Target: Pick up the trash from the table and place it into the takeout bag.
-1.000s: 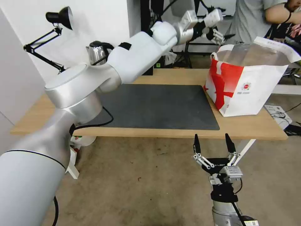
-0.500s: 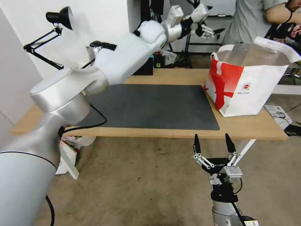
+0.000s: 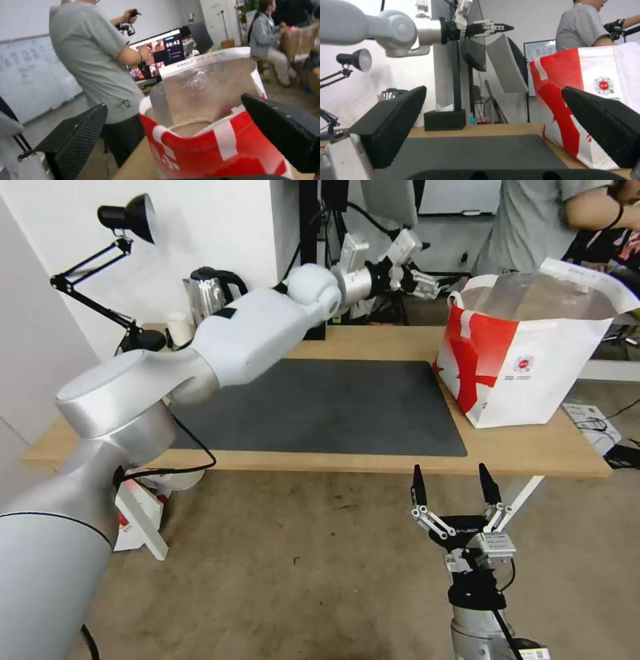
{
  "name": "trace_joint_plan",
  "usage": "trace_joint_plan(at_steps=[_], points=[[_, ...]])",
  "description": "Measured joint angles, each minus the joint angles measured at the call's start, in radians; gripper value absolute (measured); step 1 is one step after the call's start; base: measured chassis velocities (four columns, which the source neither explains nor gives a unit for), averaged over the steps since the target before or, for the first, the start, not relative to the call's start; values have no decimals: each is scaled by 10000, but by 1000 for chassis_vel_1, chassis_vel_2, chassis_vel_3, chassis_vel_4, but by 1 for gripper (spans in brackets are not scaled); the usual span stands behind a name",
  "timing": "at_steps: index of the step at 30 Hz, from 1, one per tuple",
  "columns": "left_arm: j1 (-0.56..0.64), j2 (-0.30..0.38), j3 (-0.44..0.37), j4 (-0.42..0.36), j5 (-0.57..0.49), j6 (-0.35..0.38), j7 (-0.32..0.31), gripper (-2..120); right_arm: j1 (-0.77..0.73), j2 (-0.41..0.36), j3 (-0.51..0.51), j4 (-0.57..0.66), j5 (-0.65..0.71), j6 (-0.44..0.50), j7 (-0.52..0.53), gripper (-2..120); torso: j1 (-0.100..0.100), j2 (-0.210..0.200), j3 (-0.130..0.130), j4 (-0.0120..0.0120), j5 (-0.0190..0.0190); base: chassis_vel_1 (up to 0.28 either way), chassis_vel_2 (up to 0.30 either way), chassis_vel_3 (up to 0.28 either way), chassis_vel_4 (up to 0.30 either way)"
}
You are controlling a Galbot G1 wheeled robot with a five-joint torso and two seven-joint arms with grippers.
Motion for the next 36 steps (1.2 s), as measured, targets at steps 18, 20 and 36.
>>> trace_joint_plan(at_steps=[18,20,36], points=[[948,2255,-444,-2140,-918,148,-852,100,-1,0,0,0,0,0,0,100,0,0,0,2,-2,0,0,0,0],[1011,2431,-514,-2346,-958,148,-957,100,-1,0,0,0,0,0,0,100,0,0,0,2,-2,0,0,0,0],[2858,4732,-2389,-5727,-939,106,-3206,100,-1,0,0,0,-1,0,0,100,-1,0,-1,1,-2,0,0,0,0]])
